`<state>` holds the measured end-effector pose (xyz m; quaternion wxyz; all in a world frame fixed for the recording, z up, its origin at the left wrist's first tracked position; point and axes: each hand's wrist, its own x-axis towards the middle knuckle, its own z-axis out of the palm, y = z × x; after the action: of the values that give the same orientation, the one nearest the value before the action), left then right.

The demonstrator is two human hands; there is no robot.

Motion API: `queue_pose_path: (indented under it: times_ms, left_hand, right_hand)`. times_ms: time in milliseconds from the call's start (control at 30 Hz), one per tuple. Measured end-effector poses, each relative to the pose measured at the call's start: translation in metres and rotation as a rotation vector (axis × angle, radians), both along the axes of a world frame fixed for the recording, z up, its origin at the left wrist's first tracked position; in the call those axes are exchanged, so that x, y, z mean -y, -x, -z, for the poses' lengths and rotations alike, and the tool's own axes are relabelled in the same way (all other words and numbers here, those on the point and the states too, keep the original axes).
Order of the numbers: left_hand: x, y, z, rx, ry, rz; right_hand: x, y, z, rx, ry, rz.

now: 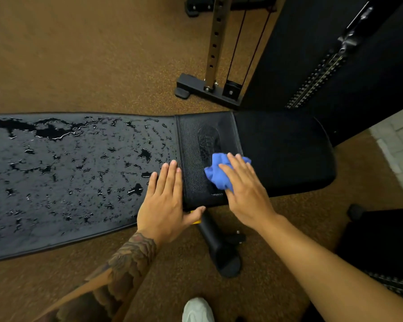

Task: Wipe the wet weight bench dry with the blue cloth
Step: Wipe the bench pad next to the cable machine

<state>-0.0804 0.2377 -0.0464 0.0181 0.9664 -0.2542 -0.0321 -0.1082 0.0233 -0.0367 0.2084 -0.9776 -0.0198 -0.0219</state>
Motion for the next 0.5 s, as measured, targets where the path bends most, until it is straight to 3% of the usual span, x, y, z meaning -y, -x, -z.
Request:
queue_pose_path:
  times_ms: [133, 400, 500]
  left_hand:
    - [0.0, 0.001, 0.0, 0.008, -0.005, 0.001]
    - [-0.002, -0.001, 0.001, 0.007, 0.038, 0.001]
    - [-0.002, -0.002, 0.0, 0.01, 0.049, 0.004]
  right_hand:
    - [-0.022, -0.041, -0.001, 0.022, 0.003, 0.137]
    - [-0.027, 0.032, -0.001, -0.016, 0.026, -0.188]
    - [0.001, 0.041, -0.002, -0.02, 0.036, -0.119]
